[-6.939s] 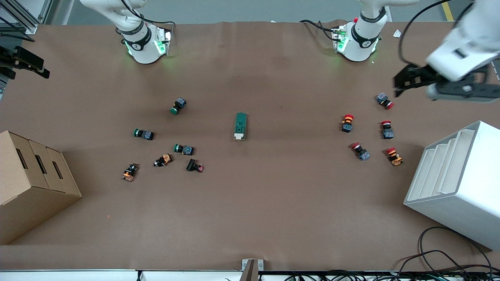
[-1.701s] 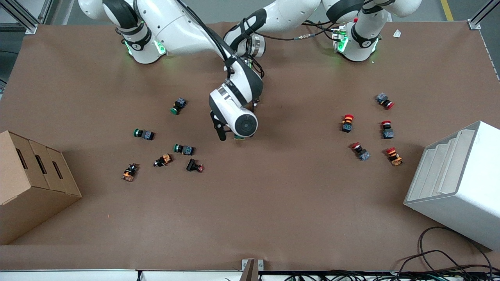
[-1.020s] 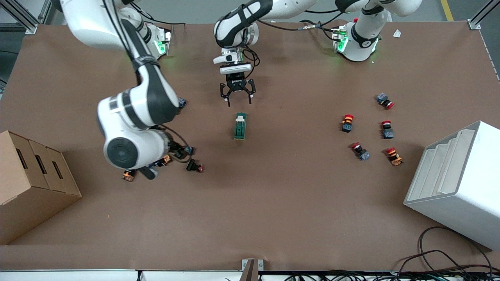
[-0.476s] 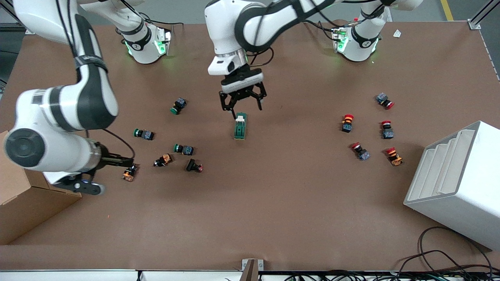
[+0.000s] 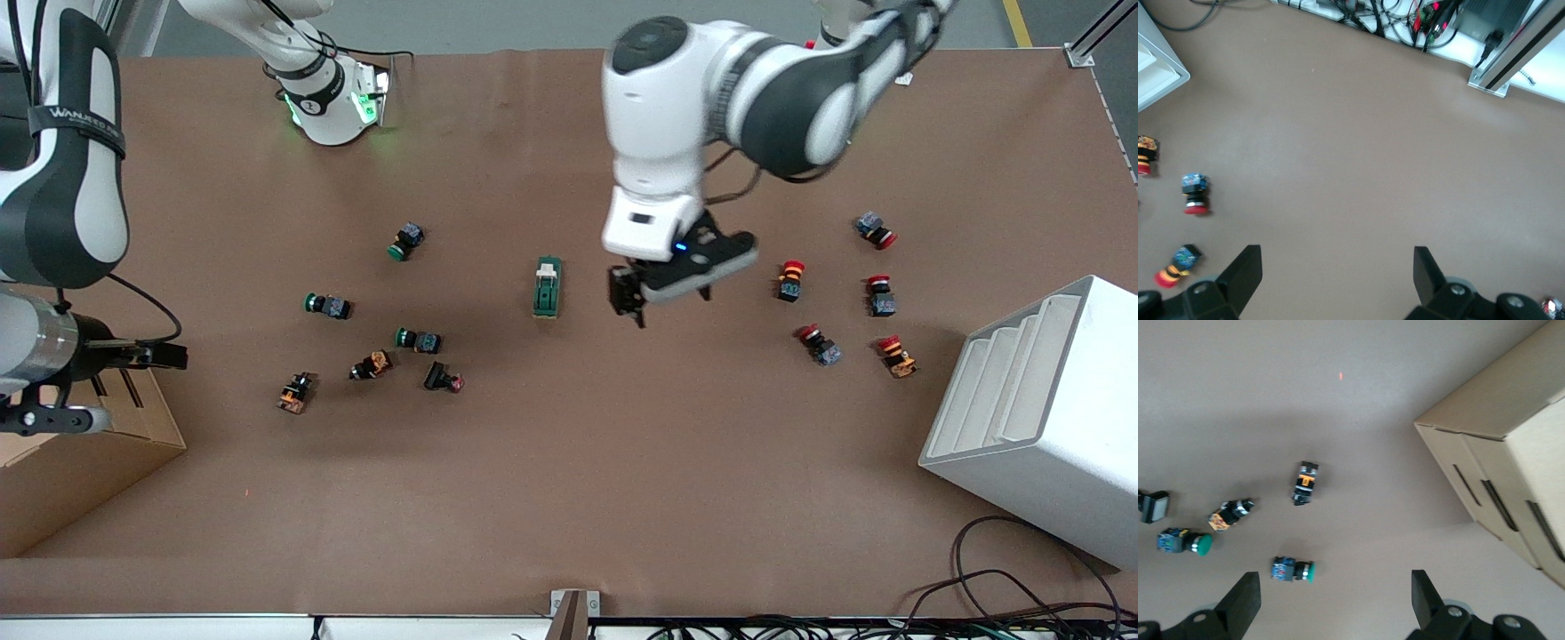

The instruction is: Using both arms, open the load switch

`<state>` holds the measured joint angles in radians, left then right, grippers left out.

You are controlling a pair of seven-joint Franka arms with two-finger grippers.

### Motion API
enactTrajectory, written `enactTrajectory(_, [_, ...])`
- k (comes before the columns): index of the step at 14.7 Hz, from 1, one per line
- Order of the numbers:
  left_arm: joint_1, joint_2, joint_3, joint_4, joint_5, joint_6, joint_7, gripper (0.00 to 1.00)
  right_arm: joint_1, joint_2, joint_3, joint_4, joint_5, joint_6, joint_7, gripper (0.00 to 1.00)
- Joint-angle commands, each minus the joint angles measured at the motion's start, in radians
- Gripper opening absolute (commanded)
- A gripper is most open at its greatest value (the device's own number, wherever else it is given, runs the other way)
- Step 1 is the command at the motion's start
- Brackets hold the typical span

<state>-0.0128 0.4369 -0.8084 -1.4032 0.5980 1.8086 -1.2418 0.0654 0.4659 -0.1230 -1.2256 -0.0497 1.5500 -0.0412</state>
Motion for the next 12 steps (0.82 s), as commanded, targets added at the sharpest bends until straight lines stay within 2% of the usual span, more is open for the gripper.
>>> enactTrajectory(1, [0.008, -0.160, 0.183, -0.031, -0.258, 0.002, 0.212, 1.00, -0.047, -0.026, 0.023, -0.026, -0.022, 0.007, -0.037, 1.00])
enactTrajectory(3, [0.005, -0.228, 0.303, -0.040, -0.412, -0.014, 0.405, 1.00, -0.058, -0.026, 0.026, -0.015, -0.021, 0.007, -0.039, 1.00])
enactTrajectory(5, [0.004, -0.286, 0.395, -0.062, -0.493, -0.049, 0.539, 1.00, -0.062, -0.020, 0.025, 0.011, -0.021, 0.007, -0.039, 1.00])
enactTrajectory(10, [0.013, -0.392, 0.543, -0.124, -0.561, -0.140, 0.895, 1.00, -0.061, -0.018, 0.031, 0.018, -0.019, 0.009, -0.055, 1.00])
enactTrajectory(12, [0.010, -0.443, 0.598, -0.169, -0.584, -0.149, 0.993, 1.00, -0.061, -0.021, 0.029, 0.018, 0.031, 0.001, -0.049, 1.00])
